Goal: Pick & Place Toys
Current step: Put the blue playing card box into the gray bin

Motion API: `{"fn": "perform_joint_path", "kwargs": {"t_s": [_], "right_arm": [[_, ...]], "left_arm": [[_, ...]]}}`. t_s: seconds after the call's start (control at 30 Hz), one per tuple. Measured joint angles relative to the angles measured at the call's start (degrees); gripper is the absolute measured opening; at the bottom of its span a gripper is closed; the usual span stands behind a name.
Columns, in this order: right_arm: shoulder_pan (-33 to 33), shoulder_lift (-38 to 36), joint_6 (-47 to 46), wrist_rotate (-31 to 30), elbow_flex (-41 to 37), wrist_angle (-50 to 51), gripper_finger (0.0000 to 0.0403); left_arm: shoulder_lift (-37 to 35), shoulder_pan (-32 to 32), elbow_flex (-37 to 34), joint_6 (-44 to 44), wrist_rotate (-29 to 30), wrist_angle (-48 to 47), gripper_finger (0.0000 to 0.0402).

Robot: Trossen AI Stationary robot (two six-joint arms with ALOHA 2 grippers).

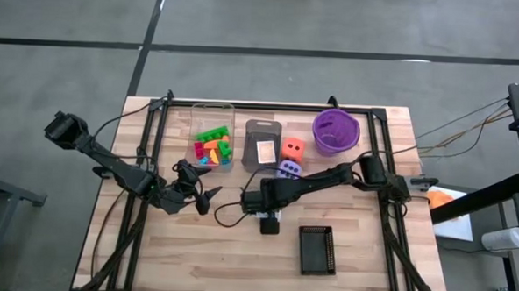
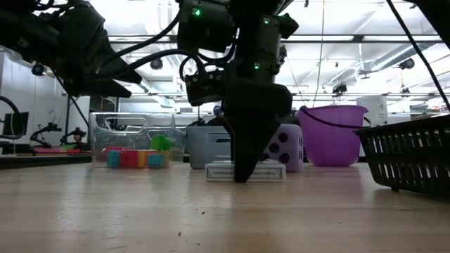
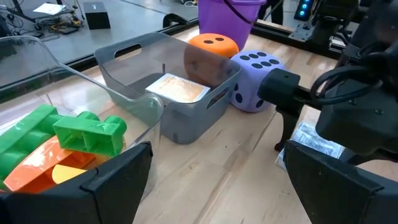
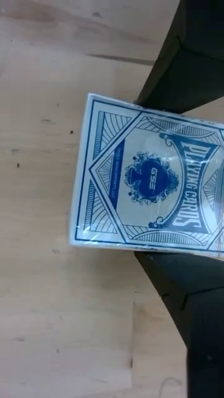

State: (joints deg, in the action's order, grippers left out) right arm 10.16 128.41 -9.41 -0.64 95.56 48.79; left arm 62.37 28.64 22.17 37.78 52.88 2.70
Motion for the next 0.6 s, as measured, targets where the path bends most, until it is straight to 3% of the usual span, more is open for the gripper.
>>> {"fn": "perform_joint_path", "kwargs": {"t_s": [0.33,0.6], "right_arm": [[3.88,-6.41,0.8,-3.26,-0.43,0.02,0.0303],[8.16,-12.1,5.58,-7.42,-0.47,-8.35,0.0303]], "left_arm": [[0.0,0.0,0.0,0.0,0.0,-0.01,0.0367],[0.0,0.0,0.0,0.0,0.0,-0.23,0.0367]]}}
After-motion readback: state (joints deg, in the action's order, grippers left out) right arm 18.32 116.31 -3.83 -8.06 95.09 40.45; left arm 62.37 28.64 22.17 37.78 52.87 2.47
